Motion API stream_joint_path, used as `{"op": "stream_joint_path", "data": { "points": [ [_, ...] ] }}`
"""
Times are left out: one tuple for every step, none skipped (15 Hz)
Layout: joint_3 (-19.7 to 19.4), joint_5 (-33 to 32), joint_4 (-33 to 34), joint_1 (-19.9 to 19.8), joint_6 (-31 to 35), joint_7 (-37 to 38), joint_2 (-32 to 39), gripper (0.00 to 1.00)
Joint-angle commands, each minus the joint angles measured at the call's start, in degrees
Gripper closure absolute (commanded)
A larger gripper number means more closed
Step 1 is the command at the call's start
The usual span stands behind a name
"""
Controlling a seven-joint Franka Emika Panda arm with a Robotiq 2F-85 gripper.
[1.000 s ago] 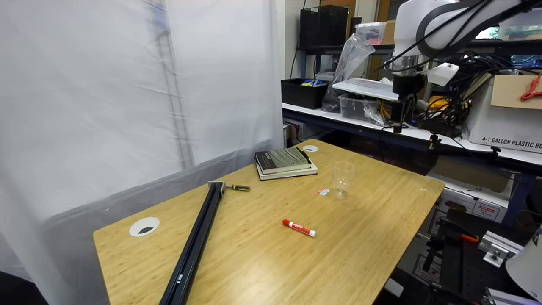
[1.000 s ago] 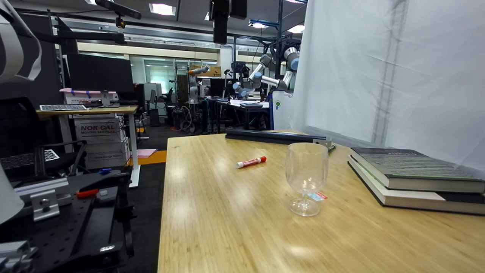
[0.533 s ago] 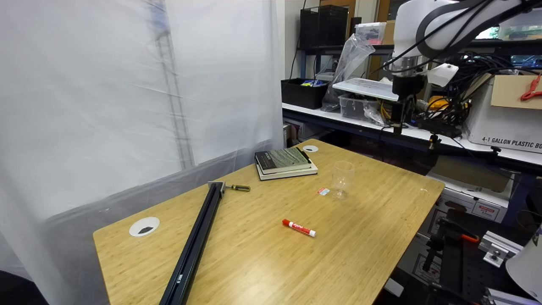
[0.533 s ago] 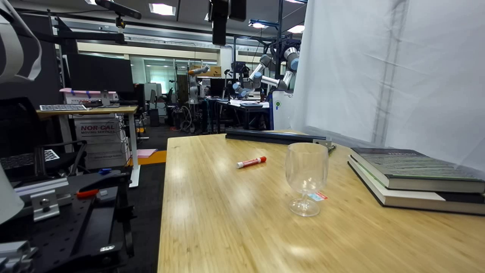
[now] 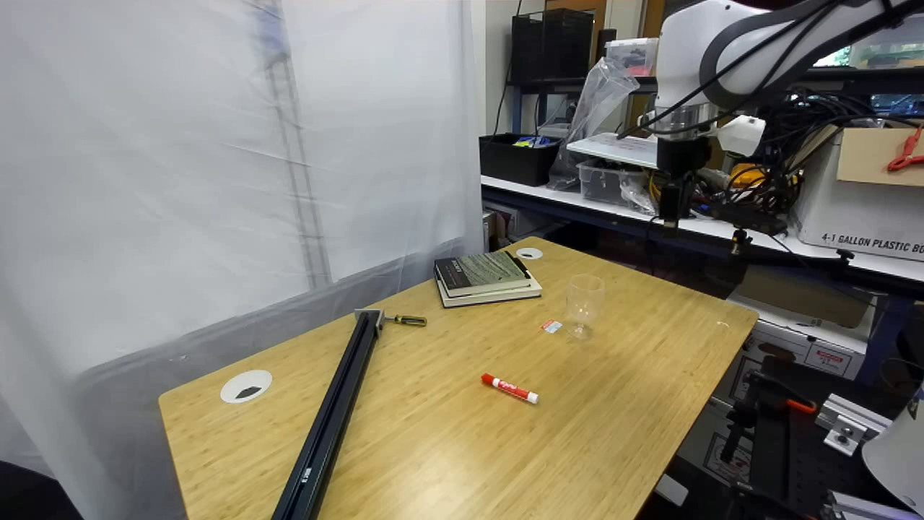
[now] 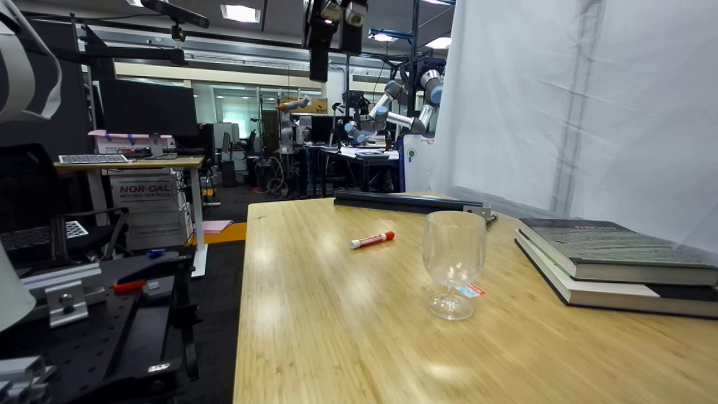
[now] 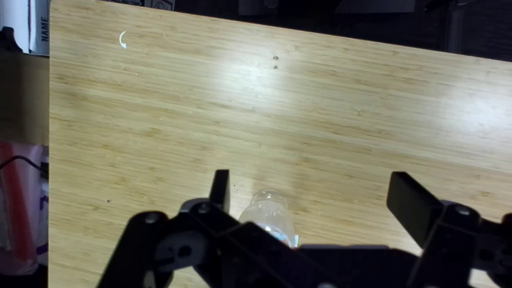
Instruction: Put the marker in the glass
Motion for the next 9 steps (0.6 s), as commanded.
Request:
{"op": "stream_joint_path", "data": {
  "points": [
    [0.3,0.8,0.9,0.7,0.5,-2.3,1.8,0.00],
    [0.3,0.8,0.9,0.9,0.5,-2.5,2.2,0.00],
    [0.4,0.8,0.9,1.2,0.6,-2.8,2.5,0.00],
    [0.5,0.8,0.9,1.4,0.9,-3.1,2.6,0.00],
    [0.6,0.9,0.9,1.7,1.2,-3.6,2.9,0.00],
    [0.5,1.0,0.9,2.1,1.7,-4.3,3.2,0.00],
    [0.7,0.9,1.0,2.4,2.2,-4.6,3.9,0.00],
    [0.9,0.9,1.1,2.7,2.6,-4.9,4.6,0.00],
    [1.2,0.6,1.3,3.1,3.1,-5.0,5.6,0.00]
  ]
}}
